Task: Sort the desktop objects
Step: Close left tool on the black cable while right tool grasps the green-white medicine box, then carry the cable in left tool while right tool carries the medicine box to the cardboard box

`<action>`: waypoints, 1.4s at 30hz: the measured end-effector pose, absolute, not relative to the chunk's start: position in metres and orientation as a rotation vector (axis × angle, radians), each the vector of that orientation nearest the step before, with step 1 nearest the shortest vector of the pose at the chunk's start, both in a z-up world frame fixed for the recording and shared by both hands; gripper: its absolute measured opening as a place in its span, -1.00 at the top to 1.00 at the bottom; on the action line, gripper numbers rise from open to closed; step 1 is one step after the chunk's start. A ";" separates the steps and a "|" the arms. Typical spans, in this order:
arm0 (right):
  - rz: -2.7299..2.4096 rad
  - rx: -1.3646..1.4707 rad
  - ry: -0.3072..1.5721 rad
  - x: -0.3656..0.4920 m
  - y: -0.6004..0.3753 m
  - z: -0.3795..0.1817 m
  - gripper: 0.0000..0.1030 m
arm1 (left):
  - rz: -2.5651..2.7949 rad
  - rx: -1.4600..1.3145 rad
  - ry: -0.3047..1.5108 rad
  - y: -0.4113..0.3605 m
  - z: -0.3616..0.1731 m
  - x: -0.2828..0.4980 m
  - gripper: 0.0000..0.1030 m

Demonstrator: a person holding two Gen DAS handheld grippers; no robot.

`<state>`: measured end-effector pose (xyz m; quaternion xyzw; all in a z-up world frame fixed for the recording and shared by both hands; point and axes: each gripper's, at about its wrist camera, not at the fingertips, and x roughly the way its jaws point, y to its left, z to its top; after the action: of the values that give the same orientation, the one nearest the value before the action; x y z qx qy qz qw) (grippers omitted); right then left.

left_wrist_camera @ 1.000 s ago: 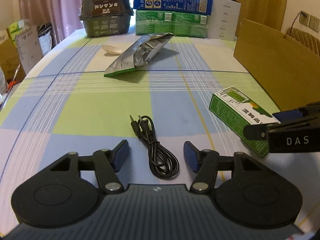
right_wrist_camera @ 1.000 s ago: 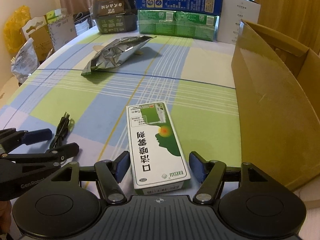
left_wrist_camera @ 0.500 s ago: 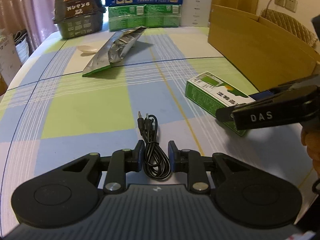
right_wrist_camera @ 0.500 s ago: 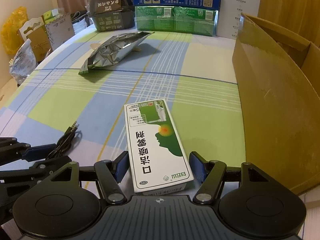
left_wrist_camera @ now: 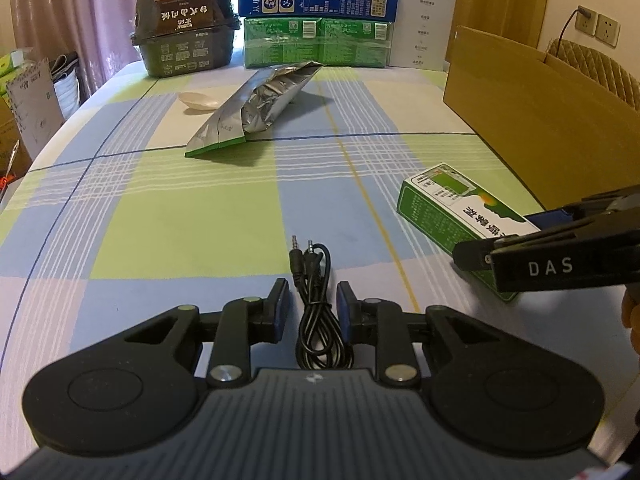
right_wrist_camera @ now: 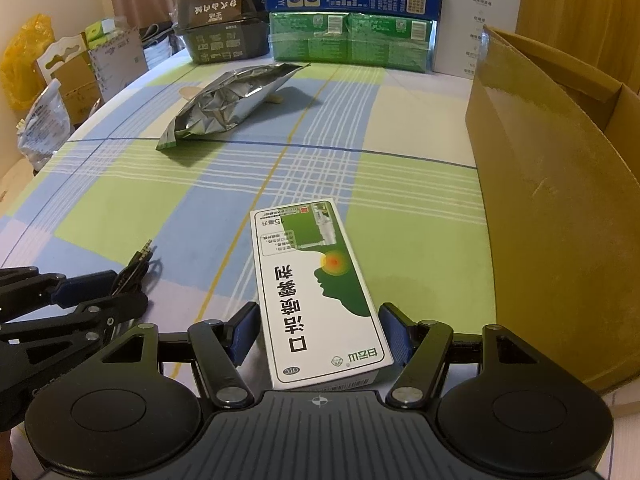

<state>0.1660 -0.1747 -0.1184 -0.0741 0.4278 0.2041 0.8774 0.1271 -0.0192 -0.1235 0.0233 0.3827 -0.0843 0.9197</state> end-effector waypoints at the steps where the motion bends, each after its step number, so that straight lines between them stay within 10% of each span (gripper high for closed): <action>1: 0.426 -0.155 0.892 0.166 -0.175 -0.119 -0.22 | -0.172 0.053 0.785 -0.020 -0.124 0.127 0.63; 42: 0.445 -0.202 0.841 0.169 -0.160 -0.119 -0.03 | -0.170 0.070 0.805 -0.021 -0.122 0.121 0.77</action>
<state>0.1685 -0.1598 -0.1195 -0.0972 0.4041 0.2139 0.8841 0.1214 -0.0214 -0.1223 0.0341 0.3912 -0.0825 0.9160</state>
